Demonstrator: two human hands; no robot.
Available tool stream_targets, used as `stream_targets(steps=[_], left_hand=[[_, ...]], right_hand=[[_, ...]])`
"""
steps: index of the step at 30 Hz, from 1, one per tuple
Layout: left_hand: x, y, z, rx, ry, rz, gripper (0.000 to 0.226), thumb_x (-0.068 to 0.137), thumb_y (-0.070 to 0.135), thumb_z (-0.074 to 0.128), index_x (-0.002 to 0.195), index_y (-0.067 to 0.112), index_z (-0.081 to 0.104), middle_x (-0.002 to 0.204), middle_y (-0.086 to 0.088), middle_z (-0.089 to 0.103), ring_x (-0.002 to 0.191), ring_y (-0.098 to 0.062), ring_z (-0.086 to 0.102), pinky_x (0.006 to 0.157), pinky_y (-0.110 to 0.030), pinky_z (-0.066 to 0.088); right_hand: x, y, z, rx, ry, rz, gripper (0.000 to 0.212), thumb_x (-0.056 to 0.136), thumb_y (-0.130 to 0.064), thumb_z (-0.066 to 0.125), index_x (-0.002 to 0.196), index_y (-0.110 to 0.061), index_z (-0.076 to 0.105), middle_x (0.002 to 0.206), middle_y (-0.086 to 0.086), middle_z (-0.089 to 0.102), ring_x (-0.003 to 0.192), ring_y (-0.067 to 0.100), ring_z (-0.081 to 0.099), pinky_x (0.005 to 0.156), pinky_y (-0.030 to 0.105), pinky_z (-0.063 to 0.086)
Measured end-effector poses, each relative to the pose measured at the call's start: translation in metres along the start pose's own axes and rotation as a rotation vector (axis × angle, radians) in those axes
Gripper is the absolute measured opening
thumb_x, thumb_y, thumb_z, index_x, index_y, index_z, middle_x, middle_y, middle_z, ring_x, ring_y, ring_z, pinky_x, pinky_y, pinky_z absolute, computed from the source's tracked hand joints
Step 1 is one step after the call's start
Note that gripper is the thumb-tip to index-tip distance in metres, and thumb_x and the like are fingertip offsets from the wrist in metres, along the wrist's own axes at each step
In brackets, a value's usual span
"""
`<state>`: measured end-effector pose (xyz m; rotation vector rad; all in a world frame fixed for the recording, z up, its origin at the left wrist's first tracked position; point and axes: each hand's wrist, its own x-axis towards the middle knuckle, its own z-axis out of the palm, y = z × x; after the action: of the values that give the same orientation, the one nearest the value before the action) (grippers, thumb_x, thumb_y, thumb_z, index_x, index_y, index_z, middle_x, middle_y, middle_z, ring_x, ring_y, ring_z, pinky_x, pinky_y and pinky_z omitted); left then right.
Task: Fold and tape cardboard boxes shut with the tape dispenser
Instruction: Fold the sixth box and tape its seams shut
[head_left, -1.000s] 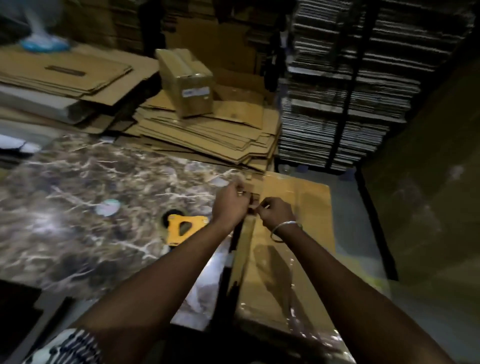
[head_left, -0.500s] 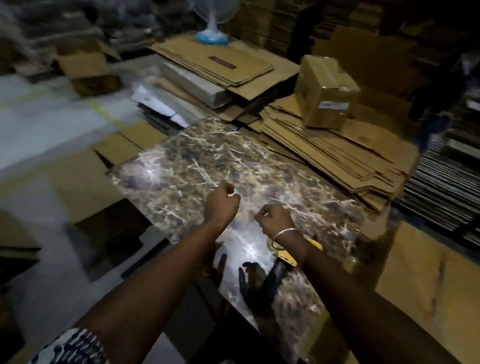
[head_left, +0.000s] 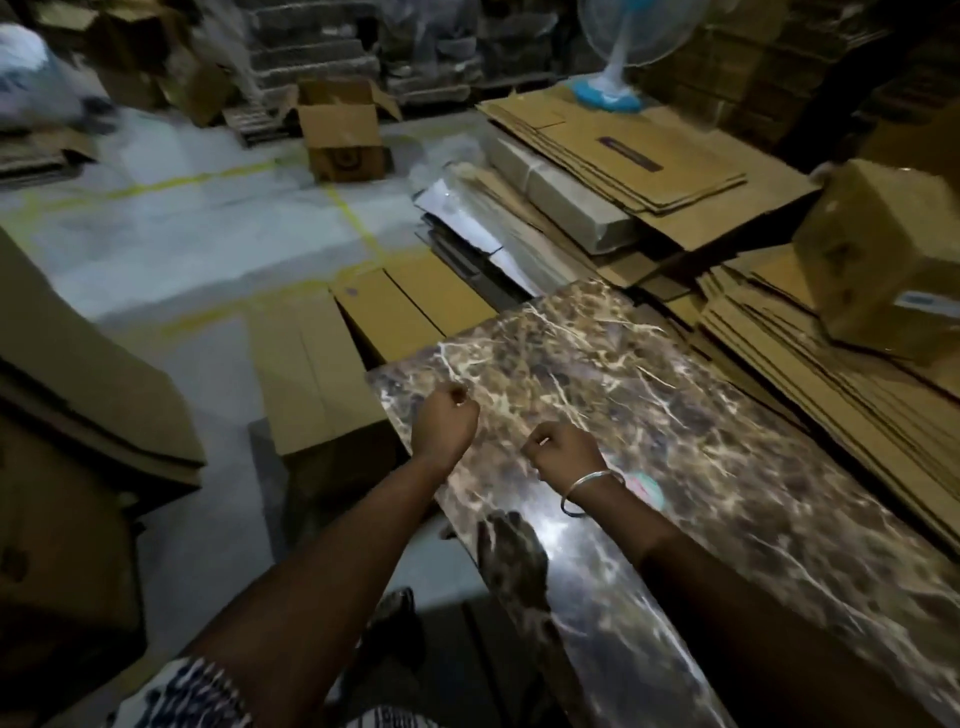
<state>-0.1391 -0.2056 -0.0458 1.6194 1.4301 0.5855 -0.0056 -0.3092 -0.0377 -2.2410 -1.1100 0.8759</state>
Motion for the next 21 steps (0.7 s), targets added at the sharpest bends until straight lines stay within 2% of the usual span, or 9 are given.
stream_targets(steps=[4, 6, 9, 12, 14, 16, 18, 21], left_hand=[[0.118, -0.036, -0.043, 0.000, 0.001, -0.091, 0.025, 0.092, 0.025, 0.058, 0.115, 0.017, 0.067, 0.113, -0.007, 0.070, 0.101, -0.027, 0.064, 0.089, -0.040, 0.054], [0.159, -0.052, -0.071, 0.012, -0.004, -0.161, 0.030, 0.092, 0.025, 0.056, 0.120, 0.018, 0.064, 0.116, -0.006, 0.068, 0.100, -0.026, 0.063, 0.087, -0.035, 0.053], [0.210, -0.070, -0.110, 0.055, -0.018, -0.208, 0.032, 0.095, 0.024, 0.055, 0.126, 0.018, 0.061, 0.121, -0.005, 0.066, 0.096, -0.023, 0.059, 0.078, -0.028, 0.045], [0.250, -0.089, -0.139, 0.066, 0.023, -0.249, 0.032, 0.097, 0.024, 0.056, 0.128, 0.017, 0.060, 0.125, -0.006, 0.064, 0.107, -0.026, 0.061, 0.080, -0.027, 0.045], [0.269, -0.102, -0.154, 0.068, 0.039, -0.269, 0.035, 0.096, 0.023, 0.056, 0.130, 0.016, 0.059, 0.126, -0.006, 0.064, 0.108, -0.026, 0.061, 0.080, -0.028, 0.045], [0.284, -0.116, -0.165, 0.068, 0.056, -0.299, 0.036, 0.096, 0.023, 0.056, 0.131, 0.016, 0.059, 0.126, -0.005, 0.065, 0.106, -0.025, 0.061, 0.081, -0.029, 0.048], [0.297, -0.128, -0.175, 0.063, 0.082, -0.332, 0.036, 0.096, 0.022, 0.056, 0.131, 0.016, 0.059, 0.126, -0.005, 0.065, 0.104, -0.024, 0.061, 0.079, -0.029, 0.048], [0.315, -0.147, -0.189, 0.062, 0.114, -0.357, 0.035, 0.095, 0.021, 0.057, 0.129, 0.015, 0.060, 0.125, -0.006, 0.065, 0.105, -0.025, 0.061, 0.078, -0.029, 0.046]], right_hand=[[0.104, -0.068, 0.056, 0.045, 0.002, 0.032, 0.025, 0.085, -0.017, 0.066, 0.062, -0.027, 0.062, 0.068, 0.006, 0.069, 0.081, 0.032, 0.071, 0.080, 0.037, 0.056], [0.142, -0.100, 0.081, 0.062, -0.024, 0.056, 0.025, 0.084, -0.019, 0.066, 0.061, -0.027, 0.062, 0.072, 0.009, 0.071, 0.084, 0.035, 0.071, 0.079, 0.041, 0.058], [0.189, -0.146, 0.111, 0.071, -0.103, 0.071, 0.012, 0.080, -0.027, 0.065, 0.070, -0.021, 0.065, 0.083, 0.014, 0.073, 0.088, 0.036, 0.070, 0.079, 0.046, 0.058], [0.231, -0.177, 0.135, 0.046, -0.119, 0.051, 0.014, 0.085, -0.026, 0.066, 0.072, -0.023, 0.063, 0.093, 0.018, 0.074, 0.094, 0.037, 0.070, 0.085, 0.043, 0.056], [0.254, -0.195, 0.149, 0.046, -0.130, 0.031, 0.011, 0.088, -0.028, 0.068, 0.081, -0.019, 0.070, 0.098, 0.018, 0.074, 0.098, 0.036, 0.069, 0.084, 0.037, 0.053], [0.278, -0.207, 0.163, -0.006, -0.170, 0.006, 0.021, 0.092, -0.027, 0.067, 0.095, -0.007, 0.074, 0.102, 0.020, 0.073, 0.102, 0.035, 0.067, 0.073, 0.030, 0.043], [0.298, -0.218, 0.177, -0.055, -0.209, -0.008, 0.025, 0.093, -0.026, 0.065, 0.094, -0.003, 0.073, 0.098, 0.021, 0.073, 0.100, 0.035, 0.067, 0.068, 0.028, 0.036], [0.325, -0.232, 0.194, -0.063, -0.260, -0.020, 0.023, 0.093, -0.025, 0.066, 0.094, -0.003, 0.073, 0.097, 0.021, 0.073, 0.097, 0.035, 0.068, 0.075, 0.030, 0.046]])
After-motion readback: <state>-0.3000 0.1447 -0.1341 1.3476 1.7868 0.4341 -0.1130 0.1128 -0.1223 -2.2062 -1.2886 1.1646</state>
